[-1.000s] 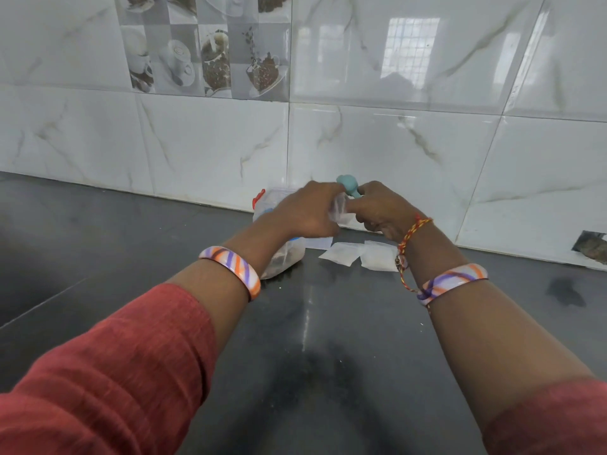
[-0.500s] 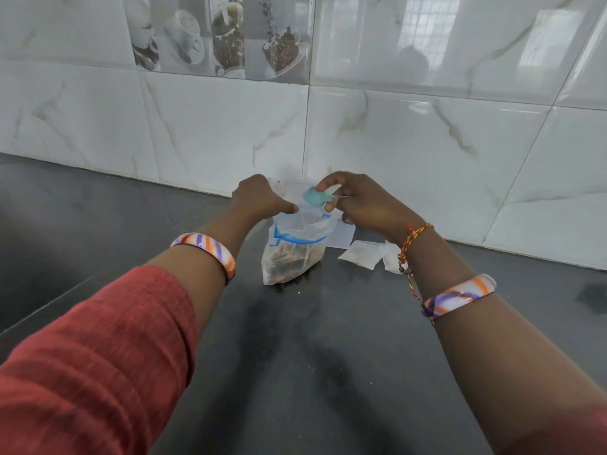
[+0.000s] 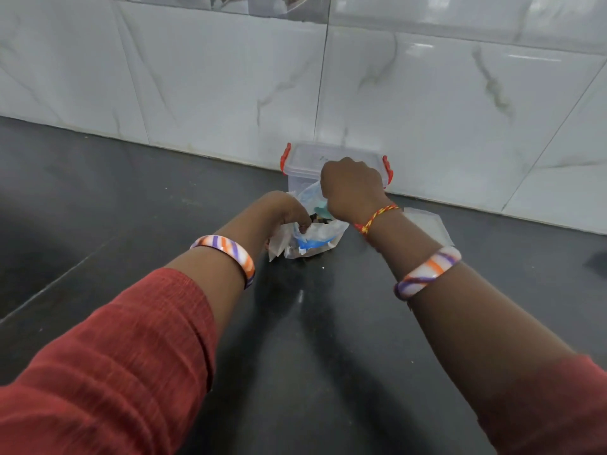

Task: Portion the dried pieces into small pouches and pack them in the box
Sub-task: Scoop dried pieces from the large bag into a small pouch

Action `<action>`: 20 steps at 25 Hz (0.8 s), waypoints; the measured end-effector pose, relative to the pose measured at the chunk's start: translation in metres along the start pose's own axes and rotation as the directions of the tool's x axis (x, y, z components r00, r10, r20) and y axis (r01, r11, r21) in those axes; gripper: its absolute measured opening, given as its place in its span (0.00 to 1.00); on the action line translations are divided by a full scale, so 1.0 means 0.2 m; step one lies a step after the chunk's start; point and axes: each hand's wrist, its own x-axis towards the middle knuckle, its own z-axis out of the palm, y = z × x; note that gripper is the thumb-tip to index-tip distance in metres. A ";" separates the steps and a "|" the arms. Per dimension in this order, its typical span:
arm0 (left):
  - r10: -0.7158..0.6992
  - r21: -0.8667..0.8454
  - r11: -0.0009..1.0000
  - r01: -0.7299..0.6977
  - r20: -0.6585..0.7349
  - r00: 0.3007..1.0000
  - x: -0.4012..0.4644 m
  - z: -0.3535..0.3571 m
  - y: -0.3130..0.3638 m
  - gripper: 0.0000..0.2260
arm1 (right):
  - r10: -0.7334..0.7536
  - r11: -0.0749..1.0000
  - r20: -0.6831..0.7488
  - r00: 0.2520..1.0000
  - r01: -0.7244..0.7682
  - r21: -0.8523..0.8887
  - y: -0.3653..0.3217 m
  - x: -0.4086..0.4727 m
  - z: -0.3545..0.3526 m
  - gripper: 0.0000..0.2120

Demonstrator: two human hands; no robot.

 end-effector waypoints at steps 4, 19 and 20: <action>0.085 0.128 0.989 -0.076 -0.070 0.994 0.01 0.05 0.00 0.27 | 0.013 0.997 0.014 1.000 -0.012 -0.075 -0.03 -0.06 0.17 0.12; 0.475 0.234 0.865 -0.444 -0.097 0.875 0.06 0.16 0.23 0.24 | 0.533 0.234 0.421 0.734 -0.606 0.760 0.19 -0.06 0.38 0.12; 0.480 0.212 0.867 -0.452 -0.104 0.871 0.07 0.15 0.20 0.24 | 0.532 0.137 0.485 0.694 -0.636 0.760 0.18 -0.07 0.37 0.11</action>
